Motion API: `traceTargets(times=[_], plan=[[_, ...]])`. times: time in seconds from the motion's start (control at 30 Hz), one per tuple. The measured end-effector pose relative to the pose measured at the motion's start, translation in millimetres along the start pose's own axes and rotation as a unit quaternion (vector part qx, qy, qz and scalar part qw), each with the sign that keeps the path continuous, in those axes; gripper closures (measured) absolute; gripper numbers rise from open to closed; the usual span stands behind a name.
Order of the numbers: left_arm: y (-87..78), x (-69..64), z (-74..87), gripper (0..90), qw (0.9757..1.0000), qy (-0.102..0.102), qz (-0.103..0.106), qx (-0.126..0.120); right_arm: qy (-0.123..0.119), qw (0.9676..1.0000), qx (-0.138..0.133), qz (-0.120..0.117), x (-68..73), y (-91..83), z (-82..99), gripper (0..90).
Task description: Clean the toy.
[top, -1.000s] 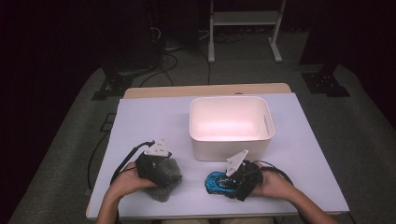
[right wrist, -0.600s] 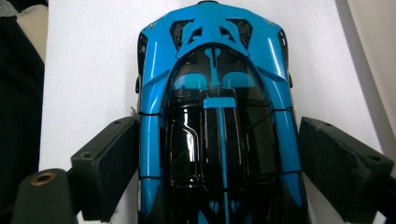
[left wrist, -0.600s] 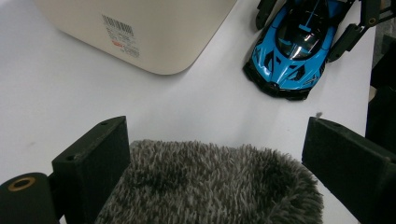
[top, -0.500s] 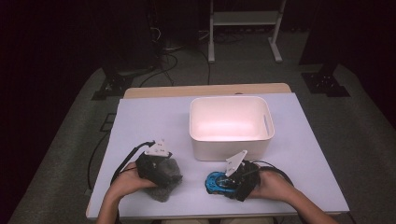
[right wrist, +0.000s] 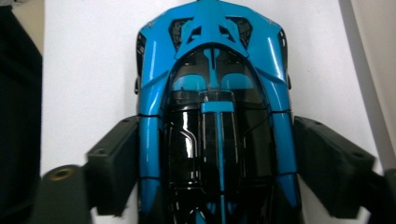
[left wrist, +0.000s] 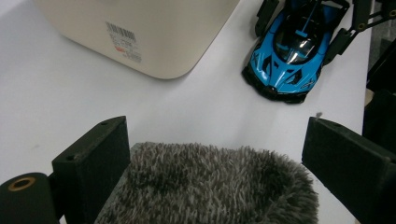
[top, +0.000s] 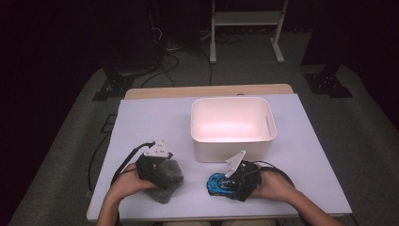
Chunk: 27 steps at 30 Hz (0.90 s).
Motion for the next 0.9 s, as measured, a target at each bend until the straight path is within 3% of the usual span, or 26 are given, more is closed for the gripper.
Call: traceTargets(times=[0.03, 0.9], plan=[[-0.2, -0.3, -0.3, 7.2, 1.0, 0.002, 0.001, -0.001, -0.005, 1.0, -0.002, -0.002, 0.8, -0.9, -0.2, 24.6], [-4.1, -0.1, 0.9, 7.2, 1.0, 0.003, 0.0, -0.004, -0.019, 0.9992, -0.009, -0.033, -1.6, -5.3, -5.1, 25.0]])
Point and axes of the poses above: each handheld gripper's, and its own axes: y roughly forward along the jaws, z roughly out of its underside, x roughly to its left, the point moved 4 cm from there along y, roughly forward along the jaws, and after that the axes turned 13 degrees about z, right-handed, at the moved point
